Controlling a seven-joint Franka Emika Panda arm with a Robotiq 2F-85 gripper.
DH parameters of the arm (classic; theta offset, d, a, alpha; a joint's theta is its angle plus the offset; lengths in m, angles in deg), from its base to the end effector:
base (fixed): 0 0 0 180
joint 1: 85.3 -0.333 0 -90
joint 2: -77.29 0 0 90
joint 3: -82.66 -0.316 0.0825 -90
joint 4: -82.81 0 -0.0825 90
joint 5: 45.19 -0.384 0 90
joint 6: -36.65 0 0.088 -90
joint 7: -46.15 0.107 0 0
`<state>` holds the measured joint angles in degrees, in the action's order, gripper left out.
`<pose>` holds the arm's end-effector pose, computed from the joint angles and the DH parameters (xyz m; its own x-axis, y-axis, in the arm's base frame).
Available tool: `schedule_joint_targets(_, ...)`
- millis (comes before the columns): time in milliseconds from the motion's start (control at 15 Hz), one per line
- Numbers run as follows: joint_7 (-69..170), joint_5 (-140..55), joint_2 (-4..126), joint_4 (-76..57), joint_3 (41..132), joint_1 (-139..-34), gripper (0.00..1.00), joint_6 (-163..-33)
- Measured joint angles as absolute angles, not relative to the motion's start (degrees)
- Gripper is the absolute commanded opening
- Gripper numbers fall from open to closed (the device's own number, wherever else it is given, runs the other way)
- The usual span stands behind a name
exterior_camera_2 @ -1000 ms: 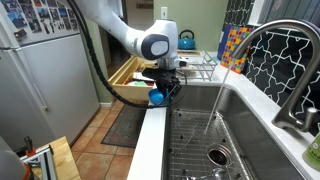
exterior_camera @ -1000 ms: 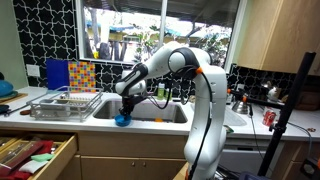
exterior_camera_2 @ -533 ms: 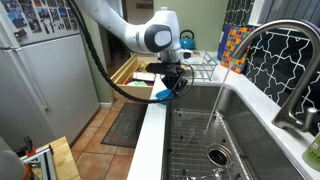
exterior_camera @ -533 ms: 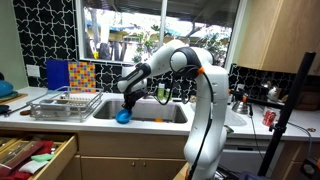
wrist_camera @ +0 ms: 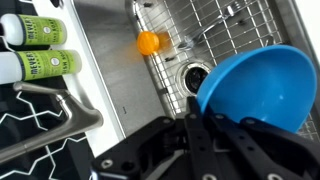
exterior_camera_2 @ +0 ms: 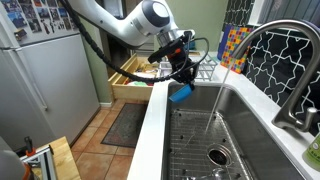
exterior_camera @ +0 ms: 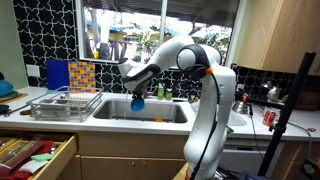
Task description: Pour the liquid from the blue bowl into the sink.
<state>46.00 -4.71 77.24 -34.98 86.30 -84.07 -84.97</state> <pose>0.5562 -0.0767 0.4511 0.9641 0.2614 -0.0466 0.2400 -0.7829 0.5740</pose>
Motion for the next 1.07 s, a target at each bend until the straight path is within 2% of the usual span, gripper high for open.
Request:
schedule_joint_targets(133, 48.3, 2.5, 77.1, -35.0, 85.1, -84.4, 0.05, -82.9)
schedule_joint_targets(600, 48.7, 2.8, 76.9, -34.8, 84.7, -84.3, 0.04, -82.8)
schedule_joint_targets(1067, 58.6, 23.7, 71.6, -33.6, 81.4, -86.9, 0.03, -71.0)
